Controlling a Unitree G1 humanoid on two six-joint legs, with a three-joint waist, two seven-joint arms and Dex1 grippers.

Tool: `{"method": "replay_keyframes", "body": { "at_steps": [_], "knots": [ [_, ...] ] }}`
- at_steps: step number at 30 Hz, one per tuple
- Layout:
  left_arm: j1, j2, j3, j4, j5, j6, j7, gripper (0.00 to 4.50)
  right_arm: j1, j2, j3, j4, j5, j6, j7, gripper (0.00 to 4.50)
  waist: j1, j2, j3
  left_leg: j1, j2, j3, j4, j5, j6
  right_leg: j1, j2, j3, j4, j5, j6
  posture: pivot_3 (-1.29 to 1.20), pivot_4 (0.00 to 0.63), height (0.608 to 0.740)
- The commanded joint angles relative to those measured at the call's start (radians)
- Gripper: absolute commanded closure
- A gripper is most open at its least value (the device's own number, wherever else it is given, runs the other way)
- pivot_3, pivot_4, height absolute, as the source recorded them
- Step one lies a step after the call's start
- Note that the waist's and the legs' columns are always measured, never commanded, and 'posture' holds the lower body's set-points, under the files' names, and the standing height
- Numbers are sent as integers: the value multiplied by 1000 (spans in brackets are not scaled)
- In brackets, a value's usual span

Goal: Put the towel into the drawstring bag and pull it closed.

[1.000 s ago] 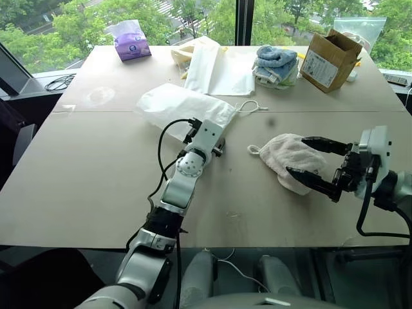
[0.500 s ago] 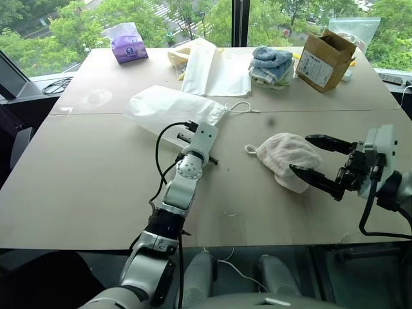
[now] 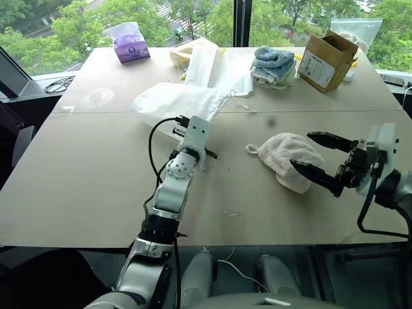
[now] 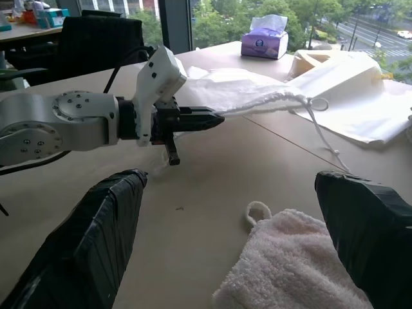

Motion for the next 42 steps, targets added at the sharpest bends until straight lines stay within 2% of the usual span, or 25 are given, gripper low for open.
{"method": "replay_keyframes", "body": {
  "at_steps": [1, 5, 9, 14, 18, 20, 22, 26, 27, 30, 33, 36, 42],
  "knots": [
    [6, 24, 59, -124, -74, -28, -52, 4489, -17, 6, -7, -1, -4, -22, 1, 0, 0, 0, 0, 0, 0, 0, 0, 0, 0, 0, 0, 0, 0, 0, 0, 0, 150, 740],
    [2, -17, 165, -195, -276, 33, -116, 4489, -35, 12, 6, 9, -9, -19, -2, 0, 1, 0, 0, 0, 0, 0, 0, 0, 0, 0, 0, 0, 0, 0, 0, 0, 150, 740],
    [2, -38, 251, -255, -520, 177, -191, 4489, -50, 18, 16, 19, -16, -19, -1, 0, 0, 0, 0, 0, 0, 0, 0, 0, 0, 0, 0, -1, 0, 0, 0, 0, 150, 740],
    [16, -2, 310, -301, -726, 332, -235, 4489, -62, 23, 22, 19, -21, -13, -4, 0, -2, -1, 1, 0, 0, 0, 0, 0, 0, 0, 0, 0, 0, 0, 0, 0, 150, 740],
    [62, 84, 300, -317, -776, 403, -285, 4489, -69, 23, 27, 13, -23, -7, -16, 0, -4, -1, 1, 0, 0, 0, 0, 0, 0, 0, 1, 0, 0, 0, 0, 0, 150, 740],
    [105, 157, 287, -329, -761, 414, -321, 4489, -66, 22, 24, 6, -21, -3, -25, 0, -6, -1, 1, 0, 0, 0, 0, 0, 0, 0, 1, 0, 0, 0, 0, 0, 150, 740],
    [156, 232, 296, -330, -714, 353, -364, 4489, -58, 19, 14, -4, -16, 1, -32, 0, -4, -1, 1, 1, 0, 0, 0, 0, 0, 0, 1, 0, 0, 0, 0, 0, 150, 740],
    [234, 282, 370, -348, -751, 276, -432, 4489, -46, 11, 1, -13, -8, 6, -40, 0, -2, -1, 1, 1, 1, 0, -1, 0, 0, 0, 0, 1, 0, 0, 0, 0, 150, 740],
    [257, 299, 377, -341, -731, 255, -437, 4489, -46, 10, -1, -16, -4, 9, -44, 0, 1, -1, 2, 1, 1, 0, -1, 0, 0, 0, 0, 0, 0, 0, 0, 0, 150, 740],
    [327, 365, 308, -291, -549, 119, -444, 4489, -53, 15, 0, -25, 21, 21, -50, 0, 0, -1, 2, 1, 1, 0, -1, -1, 2, 0, 0, 0, -1, 0, 0, 0, 150, 740],
    [345, 350, 280, -220, -391, -10, -328, 4489, -49, 18, 8, -40, 46, 22, -38, 0, 2, -2, 2, 1, 1, 0, -1, -1, 2, 0, 0, 0, -1, 0, 0, 0, 150, 740],
    [347, 287, 325, -203, -343, -47, -203, 4489, -41, 25, 15, -73, 91, 24, -27, 0, 3, -3, 3, 1, 1, -1, -1, -1, 3, 0, -1, 0, -1, 0, 0, 0, 150, 740],
    [398, 269, 318, -219, -284, -88, -161, 4489, -27, 23, 66, -89, 89, 40, -34, 0, -1, -4, 3, 0, 1, -1, -2, -2, 3, 0, -1, 0, -1, 0, 0, 0, 150, 740]
  ]
}}
